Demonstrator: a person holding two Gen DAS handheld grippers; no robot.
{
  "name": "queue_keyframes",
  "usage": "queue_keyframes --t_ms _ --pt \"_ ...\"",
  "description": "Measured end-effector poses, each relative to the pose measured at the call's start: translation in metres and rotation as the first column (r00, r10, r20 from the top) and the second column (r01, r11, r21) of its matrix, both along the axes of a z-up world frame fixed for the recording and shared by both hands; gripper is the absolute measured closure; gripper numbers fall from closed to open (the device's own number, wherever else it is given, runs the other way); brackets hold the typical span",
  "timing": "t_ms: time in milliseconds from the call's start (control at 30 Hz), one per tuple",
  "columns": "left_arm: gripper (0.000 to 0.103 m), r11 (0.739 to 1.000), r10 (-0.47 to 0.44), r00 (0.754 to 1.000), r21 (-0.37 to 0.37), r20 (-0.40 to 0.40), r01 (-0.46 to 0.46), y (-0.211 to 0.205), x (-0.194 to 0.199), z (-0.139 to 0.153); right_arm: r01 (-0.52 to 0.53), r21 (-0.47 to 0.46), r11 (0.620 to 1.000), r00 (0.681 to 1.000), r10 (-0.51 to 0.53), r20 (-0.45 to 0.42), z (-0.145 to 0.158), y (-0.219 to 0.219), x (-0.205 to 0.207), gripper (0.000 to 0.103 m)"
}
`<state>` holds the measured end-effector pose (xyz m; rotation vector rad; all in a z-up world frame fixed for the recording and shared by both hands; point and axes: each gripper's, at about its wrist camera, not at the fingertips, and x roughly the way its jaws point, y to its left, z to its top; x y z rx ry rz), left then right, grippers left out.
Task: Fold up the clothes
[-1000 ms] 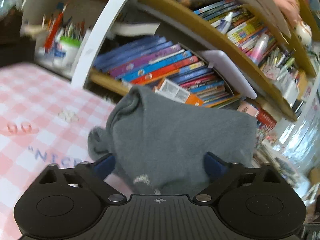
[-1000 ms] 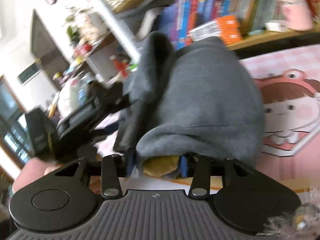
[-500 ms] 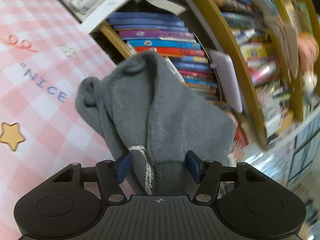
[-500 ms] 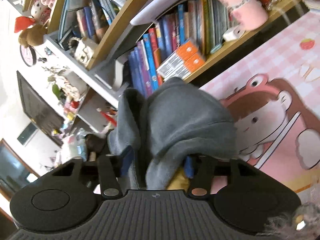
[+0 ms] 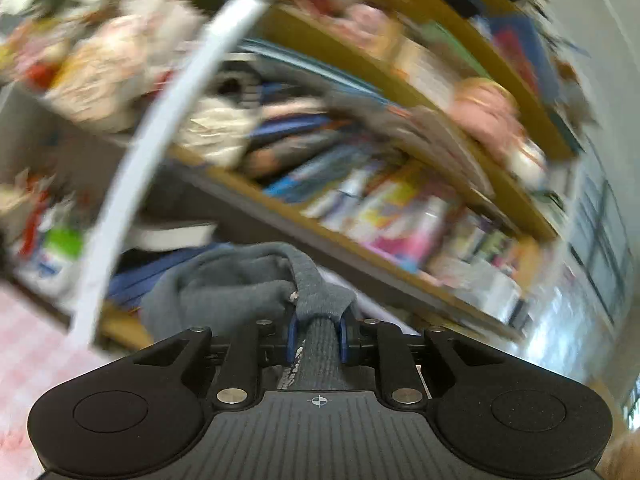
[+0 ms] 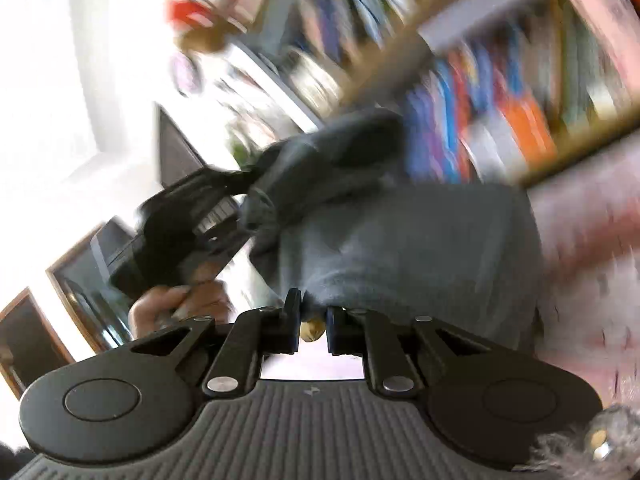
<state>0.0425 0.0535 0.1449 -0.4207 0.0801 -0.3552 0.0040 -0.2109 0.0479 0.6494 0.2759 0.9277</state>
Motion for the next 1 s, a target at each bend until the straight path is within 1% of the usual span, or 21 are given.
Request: queue_keyframes --t_ms 33,67,100,133,167,200,233,267,300,333,400,533,600,633,700,767,800,867,900,967,1000 --pt "0.08 1.0 -0.024 0.999 0.015 -0.036 0.025 -0.005 0.013 0.0 0.069 0.006 0.998 0.998 -0.069 0.009 0.002 -0.008 -0.001 0.093" --pt "0.079 0.998 -0.048 0.996 0.029 -0.072 0.05 -0.011 0.027 0.0 0.138 0.012 0.99 0.99 -0.139 0.017 0.004 -0.017 -0.002 0.093" --pt "0.073 0.996 -0.069 0.992 0.044 -0.11 0.074 -0.016 0.04 -0.001 0.209 -0.002 0.978 0.978 -0.209 -0.016 0.001 -0.024 0.002 0.093" --pt "0.059 0.994 -0.063 0.984 0.082 -0.166 0.077 -0.02 0.055 -0.008 0.279 -0.023 0.96 0.958 -0.28 -0.055 -0.002 -0.03 0.007 0.093" --pt "0.053 0.992 -0.03 0.977 0.116 -0.212 0.055 -0.021 0.064 -0.015 0.322 -0.054 0.945 0.939 -0.326 -0.107 -0.007 -0.035 0.013 0.093" --pt "0.042 0.988 0.034 0.966 0.155 -0.256 0.007 -0.021 0.071 -0.024 0.358 -0.089 0.929 0.916 -0.368 -0.16 -0.012 -0.039 0.02 0.093" --pt "0.039 0.981 0.099 0.953 0.186 -0.286 -0.046 -0.019 0.074 -0.035 0.382 -0.129 0.915 0.892 -0.402 -0.208 -0.018 -0.041 0.026 0.093" --pt "0.038 0.979 0.123 0.947 0.191 -0.296 -0.067 -0.014 0.072 -0.043 0.394 -0.153 0.906 0.871 -0.421 -0.253 -0.023 -0.044 0.032 0.093" --pt "0.035 0.977 0.144 0.941 0.196 -0.306 -0.086 -0.009 0.07 -0.051 0.393 -0.151 0.907 0.862 -0.42 -0.284 -0.026 -0.045 0.034 0.093" --pt "0.03 0.978 0.14 0.937 0.192 -0.32 -0.081 -0.005 0.064 -0.056 0.39 -0.146 0.909 0.854 -0.416 -0.311 -0.029 -0.047 0.037 0.093" --pt "0.029 0.98 0.133 0.928 0.183 -0.348 -0.072 0.001 0.052 -0.066 0.402 -0.16 0.902 0.842 -0.433 -0.321 -0.031 -0.047 0.038 0.093" --pt "0.027 0.985 0.116 0.907 0.166 -0.404 -0.052 0.014 0.028 -0.087 0.413 -0.185 0.892 0.835 -0.452 -0.314 -0.031 -0.043 0.035 0.091" --pt "0.026 0.986 0.067 0.892 0.165 -0.448 0.008 0.009 0.013 -0.097 0.427 -0.198 0.882 0.83 -0.469 -0.303 -0.031 -0.043 0.033 0.091" --pt "0.024 0.986 0.045 0.882 0.165 -0.469 0.038 0.007 0.005 -0.103 0.438 -0.204 0.876 0.826 -0.481 -0.294 -0.03 -0.044 0.031 0.091" --pt "0.021 0.981 0.038 0.865 0.182 -0.501 0.062 0.001 -0.006 -0.113 0.476 -0.212 0.854 0.816 -0.518 -0.258 -0.027 -0.044 0.028 0.091" --pt "0.02 0.978 0.039 0.851 0.193 -0.523 0.074 -0.005 -0.015 -0.121 0.521 -0.229 0.823 0.8 -0.564 -0.206 -0.023 -0.044 0.022 0.091" --pt "0.02 0.978 0.041 0.846 0.195 -0.531 0.075 -0.007 -0.018 -0.125 0.545 -0.238 0.804 0.791 -0.587 -0.173 -0.02 -0.044 0.019 0.091" --pt "0.018 0.981 0.024 0.842 0.174 -0.54 0.083 -0.011 -0.02 -0.129 0.568 -0.257 0.782 0.78 -0.611 -0.133 -0.017 -0.042 0.017 0.091" --pt "0.017 0.982 0.005 0.838 0.162 -0.546 0.1 -0.015 -0.018 -0.131 0.57 -0.272 0.775 0.78 -0.615 -0.118 -0.017 -0.041 0.017 0.091" --pt "0.016 0.977 -0.011 0.831 0.172 -0.556 0.128 -0.024 -0.012 -0.134 0.565 -0.31 0.765 0.781 -0.617 -0.097 -0.017 -0.037 0.019 0.091" --pt "0.016 0.974 0.001 0.83 0.187 -0.558 0.125 -0.028 -0.009 -0.137 0.559 -0.324 0.764 0.784 -0.613 -0.094 -0.017 -0.035 0.02 0.09"
